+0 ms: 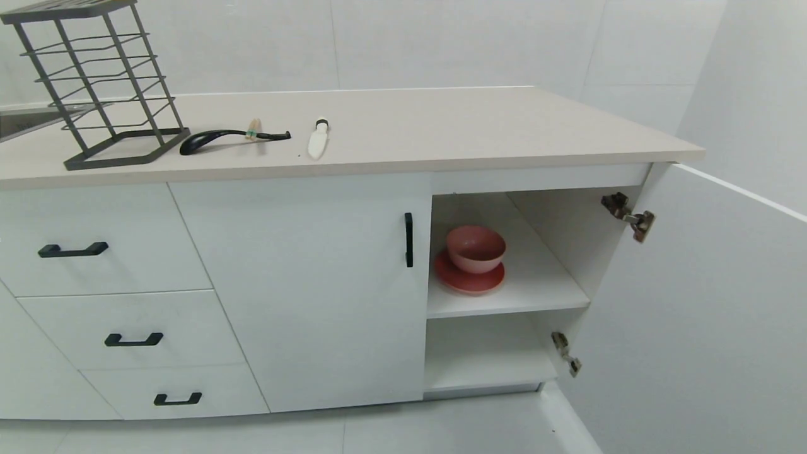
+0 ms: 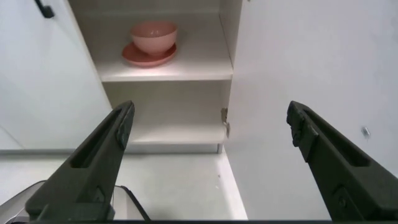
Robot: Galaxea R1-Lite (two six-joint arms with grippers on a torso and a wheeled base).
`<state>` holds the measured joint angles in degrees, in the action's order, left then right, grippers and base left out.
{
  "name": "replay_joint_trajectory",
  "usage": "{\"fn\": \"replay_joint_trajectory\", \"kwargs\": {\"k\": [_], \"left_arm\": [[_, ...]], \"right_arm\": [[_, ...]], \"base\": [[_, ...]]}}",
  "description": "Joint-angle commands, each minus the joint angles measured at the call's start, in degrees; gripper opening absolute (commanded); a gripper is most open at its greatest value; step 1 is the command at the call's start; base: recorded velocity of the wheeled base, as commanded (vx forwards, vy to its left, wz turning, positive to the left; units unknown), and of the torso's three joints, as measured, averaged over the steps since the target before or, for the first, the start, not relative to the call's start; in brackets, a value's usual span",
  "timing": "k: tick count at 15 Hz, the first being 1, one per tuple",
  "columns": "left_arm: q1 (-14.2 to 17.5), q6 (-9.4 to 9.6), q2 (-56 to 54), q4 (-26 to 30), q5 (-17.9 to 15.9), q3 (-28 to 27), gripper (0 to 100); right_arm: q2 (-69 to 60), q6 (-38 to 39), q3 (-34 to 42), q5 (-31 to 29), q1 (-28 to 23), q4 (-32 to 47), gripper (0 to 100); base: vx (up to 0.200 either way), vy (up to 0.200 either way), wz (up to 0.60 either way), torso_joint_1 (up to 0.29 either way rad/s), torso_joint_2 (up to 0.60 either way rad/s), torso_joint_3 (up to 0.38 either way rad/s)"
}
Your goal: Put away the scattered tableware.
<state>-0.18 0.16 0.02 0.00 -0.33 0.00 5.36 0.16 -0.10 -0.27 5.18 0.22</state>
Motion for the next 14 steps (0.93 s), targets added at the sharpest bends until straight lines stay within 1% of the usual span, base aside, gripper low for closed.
{"fn": "replay_joint_trajectory", "kwargs": {"k": [1,7,8,9,13,14], "left_arm": [[0.01,0.02,-0.02,0.0,-0.02,0.0,100],[0.01,-0.16,-0.02,-0.09,-0.02,0.0,100],[0.01,-0.42,-0.02,-0.09,-0.02,0.0,100],[0.01,-0.42,-0.02,-0.09,-0.02,0.0,100],[0.01,-0.42,-0.02,0.0,-0.02,0.0,100],[0.01,-0.42,-0.02,0.0,-0.02,0.0,100]], "right_arm": [[0.26,0.11,0.01,0.0,0.0,0.04,100],[0.26,0.37,0.01,0.0,0.0,0.04,100],[0.26,0.37,0.01,0.0,0.0,0.04,100],[0.26,0.37,0.01,0.0,0.0,0.04,0],[0.26,0.37,0.01,0.0,0.0,0.04,0],[0.26,0.37,0.01,0.0,0.0,0.04,0]], "base": [[-0.2,0.0,0.0,0.002,0.0,0.002],[-0.2,-0.2,0.0,0.004,0.0,0.003],[-0.2,-0.2,0.0,0.007,0.0,0.002],[-0.2,-0.2,0.0,0.002,0.0,-0.002],[-0.2,-0.2,0.0,0.002,0.0,0.002],[0.0,-0.2,0.0,0.007,0.0,0.002]]}}
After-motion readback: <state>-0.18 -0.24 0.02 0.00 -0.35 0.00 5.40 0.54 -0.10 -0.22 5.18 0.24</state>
